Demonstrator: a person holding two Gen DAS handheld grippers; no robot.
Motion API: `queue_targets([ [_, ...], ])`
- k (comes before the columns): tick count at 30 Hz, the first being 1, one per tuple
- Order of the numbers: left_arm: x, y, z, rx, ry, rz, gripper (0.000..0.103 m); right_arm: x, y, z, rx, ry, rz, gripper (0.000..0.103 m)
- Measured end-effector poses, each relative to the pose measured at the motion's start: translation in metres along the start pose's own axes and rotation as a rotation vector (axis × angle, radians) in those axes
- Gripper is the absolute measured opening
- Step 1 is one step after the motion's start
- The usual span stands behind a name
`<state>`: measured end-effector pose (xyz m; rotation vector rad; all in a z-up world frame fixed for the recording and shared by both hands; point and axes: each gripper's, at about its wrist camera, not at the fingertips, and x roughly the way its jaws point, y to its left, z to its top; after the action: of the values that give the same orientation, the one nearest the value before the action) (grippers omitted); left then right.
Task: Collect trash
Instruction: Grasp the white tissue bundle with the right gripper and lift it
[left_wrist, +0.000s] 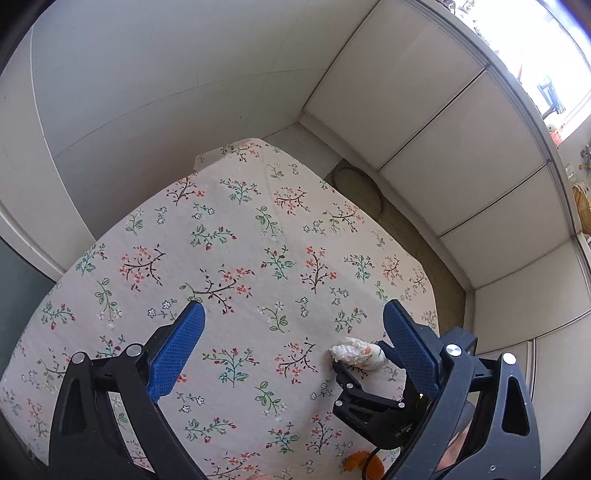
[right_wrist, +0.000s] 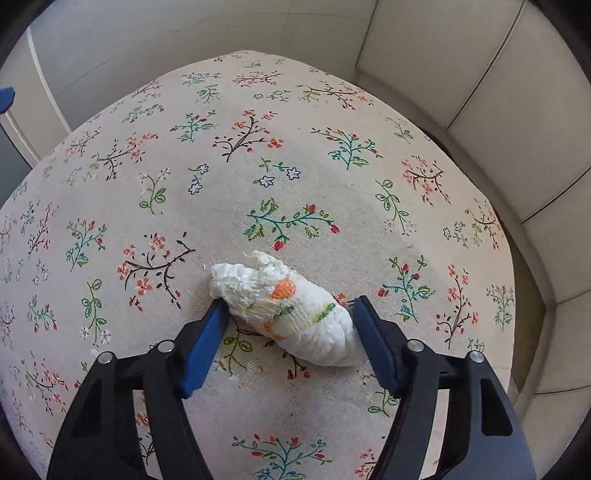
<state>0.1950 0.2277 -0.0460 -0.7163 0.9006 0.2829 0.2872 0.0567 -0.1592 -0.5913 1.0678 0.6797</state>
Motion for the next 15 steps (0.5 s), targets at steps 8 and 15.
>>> queue_targets([
  [8, 0.002, -0.004, -0.003, 0.016, 0.002, -0.005, 0.093, -0.006, -0.017, -0.01, 0.124, -0.01, 0.002, 0.054],
  [15, 0.016, -0.012, -0.017, 0.041, 0.057, 0.0, 0.093, -0.031, -0.031, -0.042, 0.282, -0.047, -0.045, 0.053],
])
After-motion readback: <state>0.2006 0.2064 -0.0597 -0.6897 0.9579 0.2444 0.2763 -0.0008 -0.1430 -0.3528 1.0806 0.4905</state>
